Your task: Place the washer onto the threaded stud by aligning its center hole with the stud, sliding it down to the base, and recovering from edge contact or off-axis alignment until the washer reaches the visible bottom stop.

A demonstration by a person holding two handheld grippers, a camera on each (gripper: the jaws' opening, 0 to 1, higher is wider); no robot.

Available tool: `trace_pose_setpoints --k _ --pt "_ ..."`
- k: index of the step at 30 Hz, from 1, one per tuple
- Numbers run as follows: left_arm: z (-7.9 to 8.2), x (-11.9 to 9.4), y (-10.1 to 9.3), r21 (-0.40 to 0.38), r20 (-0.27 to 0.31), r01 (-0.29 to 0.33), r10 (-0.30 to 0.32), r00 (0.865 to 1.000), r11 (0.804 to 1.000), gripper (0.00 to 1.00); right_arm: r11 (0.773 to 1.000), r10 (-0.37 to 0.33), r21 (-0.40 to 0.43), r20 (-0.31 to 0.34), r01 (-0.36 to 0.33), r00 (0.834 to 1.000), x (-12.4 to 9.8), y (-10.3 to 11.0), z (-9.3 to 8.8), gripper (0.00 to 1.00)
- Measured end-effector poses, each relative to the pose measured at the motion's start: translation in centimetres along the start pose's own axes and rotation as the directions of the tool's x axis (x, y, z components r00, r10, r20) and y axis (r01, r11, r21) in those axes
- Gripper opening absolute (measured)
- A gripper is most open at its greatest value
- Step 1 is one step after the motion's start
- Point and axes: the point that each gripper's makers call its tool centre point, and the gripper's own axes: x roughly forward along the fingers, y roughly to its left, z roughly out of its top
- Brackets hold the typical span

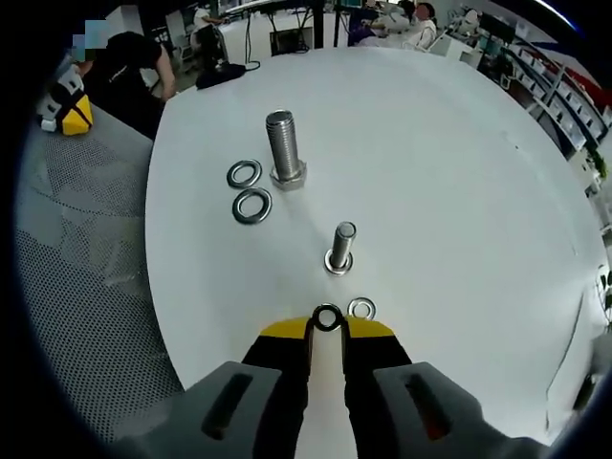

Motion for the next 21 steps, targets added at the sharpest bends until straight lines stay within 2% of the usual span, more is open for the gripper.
trace_pose_setpoints --k 18,21 --pt "0.0 -0.1 -0.1 -0.003 0.001 -0.003 0.003 1.000 1.000 0.00 0.999 -0.030 0.015 0.080 0.028 0.996 -3.2 -0.6 3.0 0.14" --pt "0.0 -0.1 -0.1 -0.004 0.002 -0.003 0.003 1.000 1.000 0.00 0.999 -0.029 0.019 0.093 0.027 0.995 -3.1 -1.1 3.6 0.14"
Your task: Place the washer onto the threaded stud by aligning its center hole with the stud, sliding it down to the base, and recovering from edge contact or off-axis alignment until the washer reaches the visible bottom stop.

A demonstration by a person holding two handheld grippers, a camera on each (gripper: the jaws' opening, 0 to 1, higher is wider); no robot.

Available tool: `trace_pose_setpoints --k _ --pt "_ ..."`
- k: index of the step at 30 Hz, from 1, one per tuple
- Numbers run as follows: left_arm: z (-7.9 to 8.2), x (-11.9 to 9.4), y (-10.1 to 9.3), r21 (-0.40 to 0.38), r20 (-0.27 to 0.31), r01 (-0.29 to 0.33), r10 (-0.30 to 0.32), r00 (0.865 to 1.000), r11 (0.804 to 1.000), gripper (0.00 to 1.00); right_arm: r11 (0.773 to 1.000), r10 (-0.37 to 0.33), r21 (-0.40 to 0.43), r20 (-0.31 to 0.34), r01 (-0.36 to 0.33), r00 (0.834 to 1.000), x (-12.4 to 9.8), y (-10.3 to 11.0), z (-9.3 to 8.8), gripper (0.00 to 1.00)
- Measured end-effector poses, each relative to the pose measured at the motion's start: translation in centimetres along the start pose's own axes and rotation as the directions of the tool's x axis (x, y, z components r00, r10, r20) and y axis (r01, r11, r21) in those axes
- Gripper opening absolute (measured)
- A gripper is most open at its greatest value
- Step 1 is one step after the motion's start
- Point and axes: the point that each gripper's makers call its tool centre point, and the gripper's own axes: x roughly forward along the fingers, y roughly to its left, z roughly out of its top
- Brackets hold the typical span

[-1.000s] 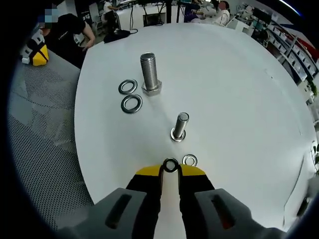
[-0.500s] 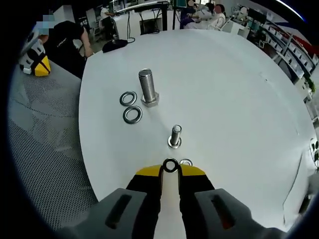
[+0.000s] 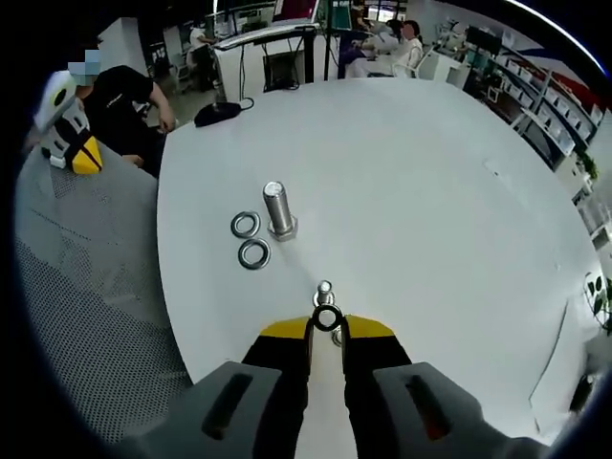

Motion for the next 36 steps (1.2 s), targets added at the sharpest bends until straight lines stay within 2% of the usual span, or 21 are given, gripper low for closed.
trace_pose_setpoints --k 2,8,17,28,36 --pt "0.0 0.0 0.0 0.000 0.000 0.000 0.000 1.000 1.000 0.00 1.000 -0.001 0.002 0.009 0.001 1.000 -0.6 0.6 0.6 0.14" --pt "0.0 0.0 0.1 -0.002 0.002 -0.001 0.001 1.000 1.000 0.00 1.000 0.002 0.005 0.021 -0.002 1.000 -0.6 0.8 1.5 0.14" --pt "0.0 0.0 0.1 -0.004 0.005 -0.002 0.002 1.000 1.000 0.00 1.000 0.008 0.001 -0.001 -0.008 1.000 0.3 0.5 1.8 0.14" --pt "0.0 0.0 0.1 -0.005 0.007 -0.003 0.003 1.000 1.000 0.00 1.000 0.020 -0.008 -0.045 -0.020 0.999 1.3 0.7 1.1 0.14" --pt "0.0 0.0 0.2 -0.009 0.006 -0.004 0.004 1.000 1.000 0.00 0.999 0.023 -0.024 -0.078 -0.025 0.997 3.0 0.7 0.1 0.14"
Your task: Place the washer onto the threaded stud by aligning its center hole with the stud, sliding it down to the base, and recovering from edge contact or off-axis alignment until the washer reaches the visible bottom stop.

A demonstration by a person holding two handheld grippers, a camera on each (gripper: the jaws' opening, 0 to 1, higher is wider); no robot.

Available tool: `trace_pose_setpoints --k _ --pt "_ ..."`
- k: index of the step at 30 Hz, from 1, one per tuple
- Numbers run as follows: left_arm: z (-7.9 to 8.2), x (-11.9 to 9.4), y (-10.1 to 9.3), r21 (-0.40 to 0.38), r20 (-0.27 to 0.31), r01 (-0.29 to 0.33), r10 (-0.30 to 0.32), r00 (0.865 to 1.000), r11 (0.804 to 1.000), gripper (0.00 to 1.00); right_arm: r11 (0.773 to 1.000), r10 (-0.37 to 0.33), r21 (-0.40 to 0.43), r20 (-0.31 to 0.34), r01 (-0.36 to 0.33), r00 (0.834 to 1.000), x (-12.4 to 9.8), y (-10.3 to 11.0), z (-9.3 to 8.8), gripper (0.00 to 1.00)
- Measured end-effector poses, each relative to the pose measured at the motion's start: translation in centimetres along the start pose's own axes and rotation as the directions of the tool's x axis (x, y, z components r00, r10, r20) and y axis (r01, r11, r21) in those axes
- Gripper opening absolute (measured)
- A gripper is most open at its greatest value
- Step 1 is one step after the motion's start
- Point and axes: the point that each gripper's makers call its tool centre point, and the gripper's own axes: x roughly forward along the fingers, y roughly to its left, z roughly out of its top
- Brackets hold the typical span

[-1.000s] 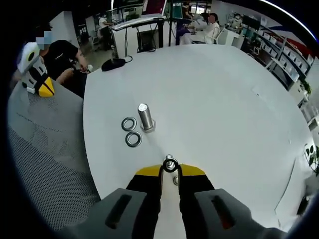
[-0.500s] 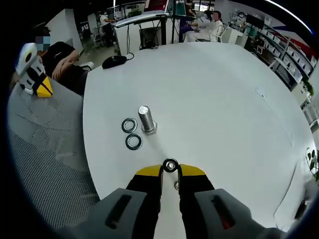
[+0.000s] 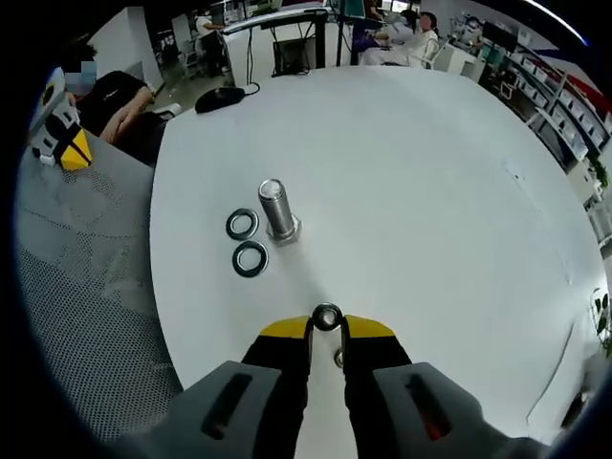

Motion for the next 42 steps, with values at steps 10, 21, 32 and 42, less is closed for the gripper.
trace_pose_setpoints --k 10,21,32,42 --pt "-0.1 0.0 0.1 -0.003 -0.001 -0.001 0.001 1.000 1.000 0.00 0.999 0.000 -0.042 -0.065 -0.003 0.998 2.0 -0.2 -1.0 0.20" --pt "0.1 0.0 -0.1 0.003 0.003 0.002 -0.003 1.000 1.000 0.00 1.000 -0.011 -0.012 -0.095 0.010 0.995 1.3 -1.7 -3.5 0.28" --pt "-0.1 0.1 0.0 -0.003 -0.002 0.000 0.000 1.000 1.000 0.00 1.000 0.024 -0.005 -0.110 -0.024 0.994 1.1 -1.4 -4.4 0.26" --pt "0.0 0.0 -0.1 -0.007 -0.001 -0.002 0.002 1.000 1.000 0.00 1.000 0.025 -0.011 -0.133 -0.026 0.991 1.3 -1.2 -4.6 0.21"
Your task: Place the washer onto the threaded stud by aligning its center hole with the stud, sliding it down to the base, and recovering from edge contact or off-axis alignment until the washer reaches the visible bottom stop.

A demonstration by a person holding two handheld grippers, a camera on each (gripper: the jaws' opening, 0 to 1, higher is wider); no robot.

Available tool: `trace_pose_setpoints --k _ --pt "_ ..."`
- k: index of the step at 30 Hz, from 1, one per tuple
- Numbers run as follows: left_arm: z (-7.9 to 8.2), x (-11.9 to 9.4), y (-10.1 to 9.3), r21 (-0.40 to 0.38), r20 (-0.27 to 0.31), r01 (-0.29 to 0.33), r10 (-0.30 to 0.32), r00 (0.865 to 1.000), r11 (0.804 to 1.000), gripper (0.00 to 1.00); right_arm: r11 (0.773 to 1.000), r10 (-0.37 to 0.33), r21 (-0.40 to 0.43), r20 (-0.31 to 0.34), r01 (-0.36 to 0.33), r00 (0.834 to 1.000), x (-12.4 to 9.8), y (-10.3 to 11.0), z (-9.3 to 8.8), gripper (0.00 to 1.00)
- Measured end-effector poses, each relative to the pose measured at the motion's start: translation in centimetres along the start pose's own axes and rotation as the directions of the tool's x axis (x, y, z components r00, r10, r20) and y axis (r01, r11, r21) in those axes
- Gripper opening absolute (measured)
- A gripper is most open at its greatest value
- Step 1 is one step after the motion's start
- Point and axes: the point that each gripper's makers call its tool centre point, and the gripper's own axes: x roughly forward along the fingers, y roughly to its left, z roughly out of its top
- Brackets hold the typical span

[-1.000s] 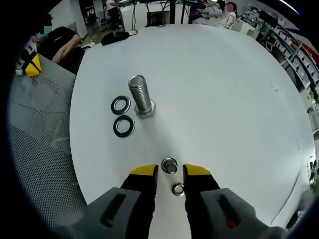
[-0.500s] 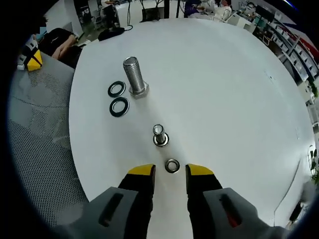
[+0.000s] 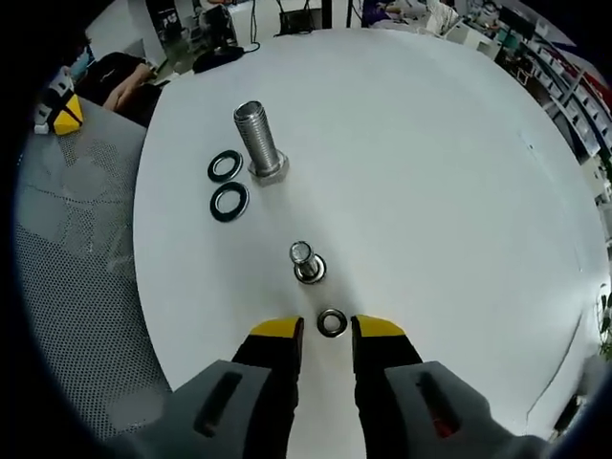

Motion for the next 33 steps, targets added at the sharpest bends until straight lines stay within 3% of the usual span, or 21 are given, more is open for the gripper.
trace_pose_setpoints --k 12,22,24,30,33 --pt "0.0 0.0 0.1 -0.001 0.002 -0.003 0.003 1.000 1.000 0.00 0.999 -0.001 -0.051 -0.049 -0.001 0.999 -0.1 -0.2 -0.2 0.16" --pt "0.0 0.0 0.1 0.000 0.006 -0.004 0.004 1.000 1.000 0.00 0.998 -0.025 -0.050 -0.075 0.022 0.997 -0.3 0.2 -0.2 0.14" --pt "0.0 0.0 0.2 0.000 0.008 -0.004 0.004 1.000 1.000 0.00 0.998 -0.034 -0.052 -0.073 0.030 0.997 0.3 -0.7 0.4 0.14" --pt "0.0 0.0 0.2 0.002 0.008 -0.003 0.003 1.000 1.000 0.00 0.999 -0.028 -0.036 -0.072 0.026 0.997 -0.3 0.1 -0.3 0.14" --pt "0.0 0.0 0.2 0.002 0.008 -0.004 0.004 1.000 1.000 0.00 0.999 -0.031 -0.040 -0.070 0.028 0.997 0.3 -1.0 -0.2 0.14"
